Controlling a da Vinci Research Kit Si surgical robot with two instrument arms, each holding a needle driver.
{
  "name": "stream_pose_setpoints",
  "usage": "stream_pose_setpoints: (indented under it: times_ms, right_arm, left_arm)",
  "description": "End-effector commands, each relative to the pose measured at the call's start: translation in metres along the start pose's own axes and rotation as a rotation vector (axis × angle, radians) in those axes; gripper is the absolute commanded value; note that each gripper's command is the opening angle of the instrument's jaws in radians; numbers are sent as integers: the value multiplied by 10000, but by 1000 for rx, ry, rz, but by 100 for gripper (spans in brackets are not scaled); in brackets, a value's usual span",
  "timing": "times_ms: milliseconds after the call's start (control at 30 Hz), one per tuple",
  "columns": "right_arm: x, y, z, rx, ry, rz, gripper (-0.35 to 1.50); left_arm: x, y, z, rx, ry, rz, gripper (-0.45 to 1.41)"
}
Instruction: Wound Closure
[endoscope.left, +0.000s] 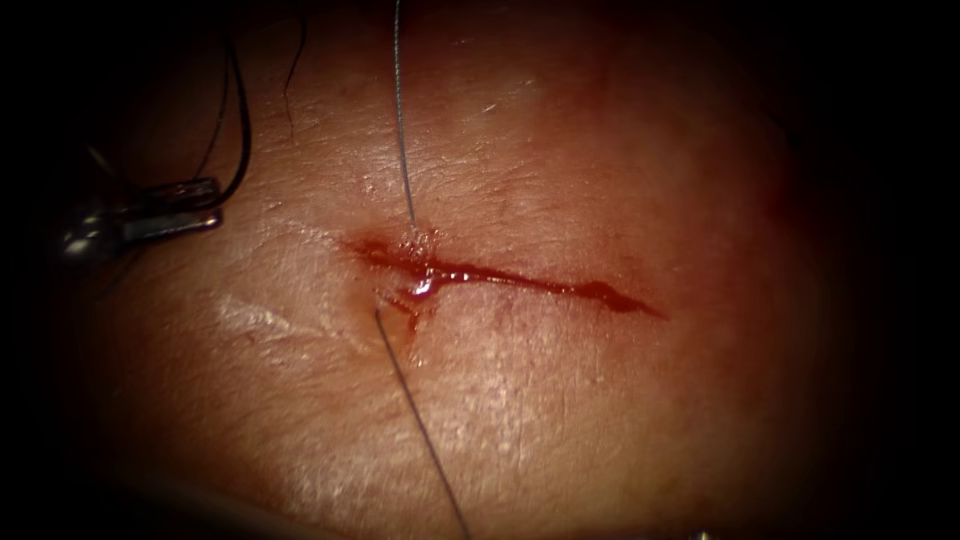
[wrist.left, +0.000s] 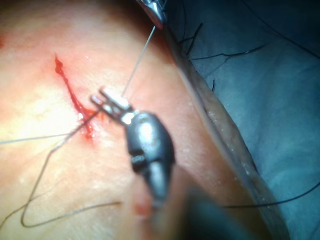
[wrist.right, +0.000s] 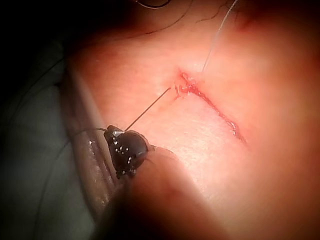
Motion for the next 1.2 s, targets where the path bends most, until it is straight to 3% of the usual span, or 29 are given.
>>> stream_pose_setpoints:
  times_ms: [33,300,333,367,400,600,733,767,833,933,1033,1100,1200]
  right_arm:
    - [9,-14,1,26,-8,11,-35]
    - [49,-67,-54,102,25,65,-35]
    - [52,-68,-59,53,36,64,59]
    - [53,-64,-65,-21,50,87,135]
    - [52,-62,-70,-43,58,91,142]
    - [23,-39,-130,-76,29,128,145]
    - [-10,-1,-153,-99,6,170,140]
    - [-25,27,-156,-133,71,194,145]
    - [-28,36,-161,-155,89,197,147]
    - [-12,21,-182,-126,109,223,147]
    - [-3,9,-225,-65,227,310,135]
    - [-7,26,-252,-79,297,352,132]
    - [-28,82,-269,-122,353,400,132]
  left_arm:
    - [-8,8,1,-3,-2,-3,-45]
    - [-9,7,1,-2,-2,-3,-45]
    - [-9,8,2,-2,-2,-2,-45]
    - [-9,8,2,-2,-2,-2,-45]
    - [-9,8,2,-2,-2,-2,-45]
    - [-9,8,1,-3,-2,-2,-45]
    - [-8,8,1,-2,-2,-3,-45]
    - [-8,8,1,-2,-2,-3,-45]
    - [-8,8,1,-3,-2,-2,-45]
    - [-8,6,-1,-6,-1,-3,-45]
    - [-7,8,0,-3,-2,-4,-45]
    - [-7,8,1,-3,-2,-4,-45]
    - [-7,8,1,-3,-2,-4,-45]
